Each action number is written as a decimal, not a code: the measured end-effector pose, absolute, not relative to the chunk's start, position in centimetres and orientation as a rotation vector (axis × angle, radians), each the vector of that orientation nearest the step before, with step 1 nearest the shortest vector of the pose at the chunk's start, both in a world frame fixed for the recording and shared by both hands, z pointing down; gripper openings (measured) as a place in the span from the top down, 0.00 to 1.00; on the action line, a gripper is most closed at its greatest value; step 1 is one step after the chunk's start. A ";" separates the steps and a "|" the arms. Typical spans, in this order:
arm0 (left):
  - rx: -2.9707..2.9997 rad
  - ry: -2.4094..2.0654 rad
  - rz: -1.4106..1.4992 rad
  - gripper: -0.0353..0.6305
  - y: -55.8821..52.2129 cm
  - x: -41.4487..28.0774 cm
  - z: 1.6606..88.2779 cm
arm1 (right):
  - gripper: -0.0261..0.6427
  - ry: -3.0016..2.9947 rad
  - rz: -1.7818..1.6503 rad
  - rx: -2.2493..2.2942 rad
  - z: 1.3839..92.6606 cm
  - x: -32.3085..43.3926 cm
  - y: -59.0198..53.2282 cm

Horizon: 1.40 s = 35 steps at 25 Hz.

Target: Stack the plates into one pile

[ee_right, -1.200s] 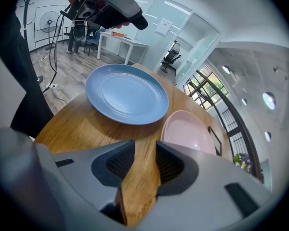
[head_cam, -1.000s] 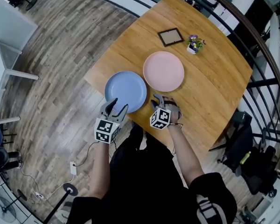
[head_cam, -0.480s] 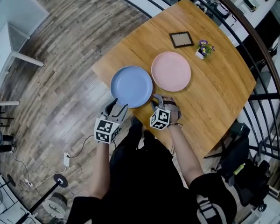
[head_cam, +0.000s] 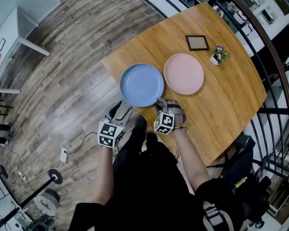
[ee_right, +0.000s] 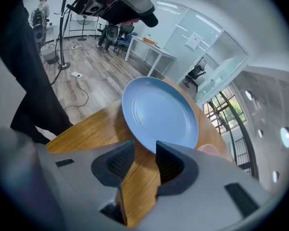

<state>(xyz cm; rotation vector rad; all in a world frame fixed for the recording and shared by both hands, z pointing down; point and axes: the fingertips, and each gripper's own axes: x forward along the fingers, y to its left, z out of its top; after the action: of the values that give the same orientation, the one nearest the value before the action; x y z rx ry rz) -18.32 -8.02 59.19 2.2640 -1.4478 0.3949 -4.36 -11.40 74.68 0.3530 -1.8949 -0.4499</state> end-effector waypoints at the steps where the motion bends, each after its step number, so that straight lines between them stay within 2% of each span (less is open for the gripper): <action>1: 2.257 -1.455 0.395 0.62 -7.8 -18.5 59.3 | 0.74 -1.897 -0.462 0.340 74.8 -4.7 -11.2; 10: 2.185 -1.528 0.394 0.62 -6.0 -19.6 60.2 | 0.75 -1.891 -0.553 0.221 76.2 -6.3 -10.0; 11: 2.178 -1.535 0.391 0.62 -5.7 -19.8 60.2 | 0.76 -1.885 -0.573 0.210 76.3 -6.6 -9.9; 13: 2.165 -1.551 0.387 0.62 -5.1 -20.1 60.3 | 0.84 -1.877 -0.611 0.194 76.6 -7.0 -9.7; 35: 2.090 -1.636 0.351 0.62 -2.2 -21.5 60.3 | 0.92 -1.803 -0.820 -0.024 76.2 -9.6 -7.8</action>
<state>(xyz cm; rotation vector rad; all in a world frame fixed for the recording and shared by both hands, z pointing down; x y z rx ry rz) -21.51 -2.21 60.33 2.0902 -1.6360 0.3507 -9.55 -7.79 76.22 -0.0241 -1.8029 -0.8195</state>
